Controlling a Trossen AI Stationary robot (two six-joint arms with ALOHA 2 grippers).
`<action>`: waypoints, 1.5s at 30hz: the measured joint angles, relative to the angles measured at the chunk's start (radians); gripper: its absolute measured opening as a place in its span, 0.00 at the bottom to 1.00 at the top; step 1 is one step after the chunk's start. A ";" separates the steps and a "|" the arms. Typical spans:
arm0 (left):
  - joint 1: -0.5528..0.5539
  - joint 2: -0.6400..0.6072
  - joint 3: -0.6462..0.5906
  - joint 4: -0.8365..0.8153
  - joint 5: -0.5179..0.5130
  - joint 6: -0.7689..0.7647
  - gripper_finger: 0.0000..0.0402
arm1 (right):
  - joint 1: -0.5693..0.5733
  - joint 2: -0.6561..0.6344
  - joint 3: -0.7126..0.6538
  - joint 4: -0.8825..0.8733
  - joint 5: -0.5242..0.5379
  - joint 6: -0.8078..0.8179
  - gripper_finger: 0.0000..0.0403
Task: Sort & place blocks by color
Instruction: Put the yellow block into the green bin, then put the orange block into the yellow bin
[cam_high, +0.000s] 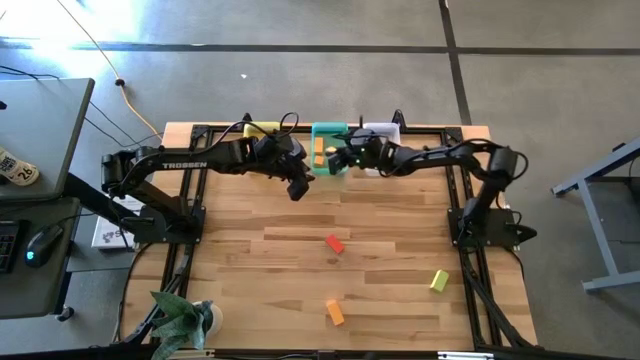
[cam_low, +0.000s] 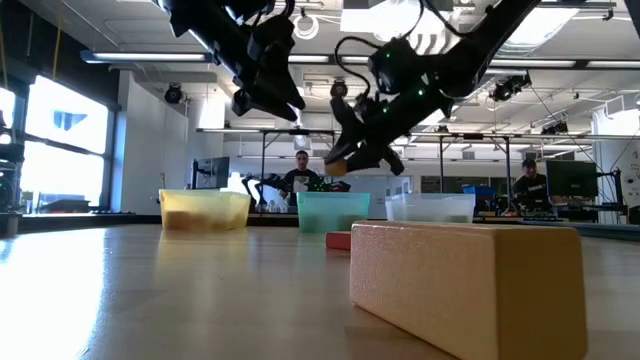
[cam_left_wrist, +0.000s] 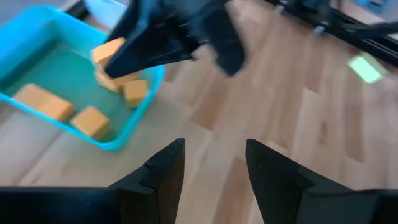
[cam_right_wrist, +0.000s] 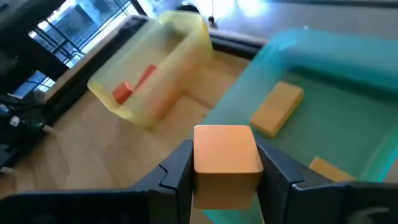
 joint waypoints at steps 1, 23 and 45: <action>0.000 0.000 0.000 0.000 0.022 0.007 0.39 | -0.004 0.011 0.000 0.001 -0.006 0.005 0.27; -0.121 0.037 0.000 0.099 0.129 0.330 0.39 | -0.053 0.028 0.000 0.033 -0.118 0.186 0.66; -0.217 0.207 0.000 0.225 0.137 0.716 0.39 | 0.040 -0.300 0.000 -0.219 0.177 0.193 0.67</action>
